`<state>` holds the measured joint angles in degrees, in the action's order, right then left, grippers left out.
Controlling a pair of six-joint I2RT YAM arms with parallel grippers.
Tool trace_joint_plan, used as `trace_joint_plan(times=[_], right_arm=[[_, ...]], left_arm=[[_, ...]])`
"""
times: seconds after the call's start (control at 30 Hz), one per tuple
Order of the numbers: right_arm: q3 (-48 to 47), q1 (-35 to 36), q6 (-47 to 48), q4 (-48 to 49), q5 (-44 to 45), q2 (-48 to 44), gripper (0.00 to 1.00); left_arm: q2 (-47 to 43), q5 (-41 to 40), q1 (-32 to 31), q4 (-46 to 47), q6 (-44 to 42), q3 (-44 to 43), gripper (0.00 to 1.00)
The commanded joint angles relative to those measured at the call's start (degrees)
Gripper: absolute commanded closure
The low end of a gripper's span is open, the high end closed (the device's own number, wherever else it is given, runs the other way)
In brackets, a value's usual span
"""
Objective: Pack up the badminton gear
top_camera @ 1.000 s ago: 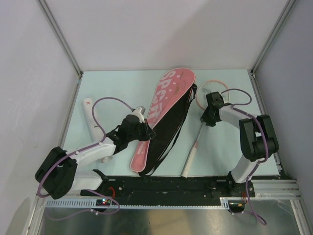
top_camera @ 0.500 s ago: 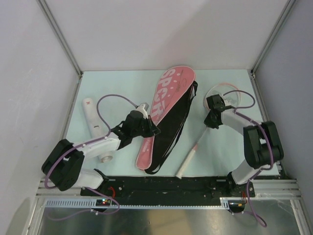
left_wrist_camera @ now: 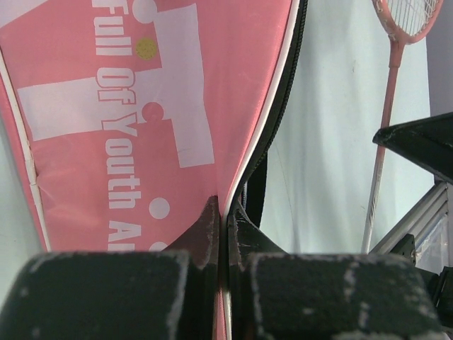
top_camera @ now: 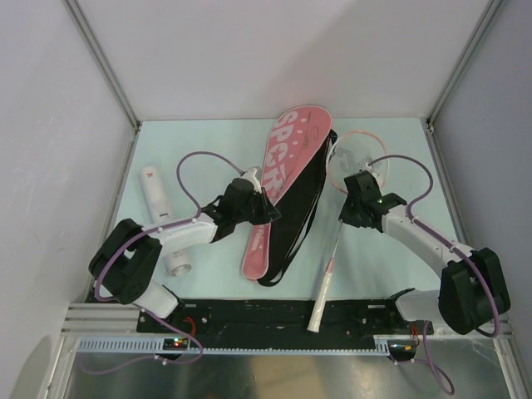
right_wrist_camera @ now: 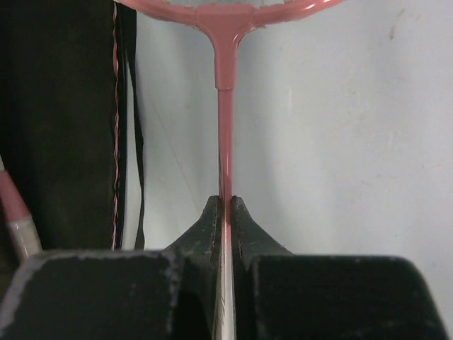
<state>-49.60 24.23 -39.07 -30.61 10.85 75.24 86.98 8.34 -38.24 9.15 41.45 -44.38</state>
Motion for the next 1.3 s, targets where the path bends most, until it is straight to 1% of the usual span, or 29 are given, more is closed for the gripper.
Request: trace_joint_plan(times=[0.0, 0.37, 0.53, 0.7, 0.8, 1.0, 1.27], right_arm=[[0.0, 2.7, -2.2, -1.8, -1.4, -1.6, 1.0], [-1.6, 8.6, -6.1, 1.3, -4.2, 3.9, 1.0], [-3.9, 9.7, -6.5, 2.2, -3.7, 6.8, 1.0], [-5.1, 11.3, -6.5, 4.3, -2.8, 7.7, 1.0], [-5.6, 12.2, -6.6, 4.7, -2.1, 8.0, 1.0], [-5.9, 12.8, -5.6, 7.3, -2.5, 8.1, 1.0], [-9.7, 11.8, -2.8, 9.4, -4.3, 8.8, 1.0]], left_arm=[[0.1, 0.5, -0.3, 4.5, -1.9, -2.5, 1.0], [-0.9, 2.0, -1.0, 4.6, -4.1, -1.9, 1.0], [-1.0, 3.4, -2.1, 4.6, -5.3, -1.5, 1.0], [-0.6, 5.4, -3.0, 4.6, -6.5, -0.7, 1.0], [-1.0, 5.1, -3.2, 4.6, -7.1, 0.1, 1.0], [-1.8, 6.2, -3.6, 4.6, -9.5, 1.5, 1.0], [-4.0, 6.4, -4.5, 4.6, -12.5, 4.8, 1.0]])
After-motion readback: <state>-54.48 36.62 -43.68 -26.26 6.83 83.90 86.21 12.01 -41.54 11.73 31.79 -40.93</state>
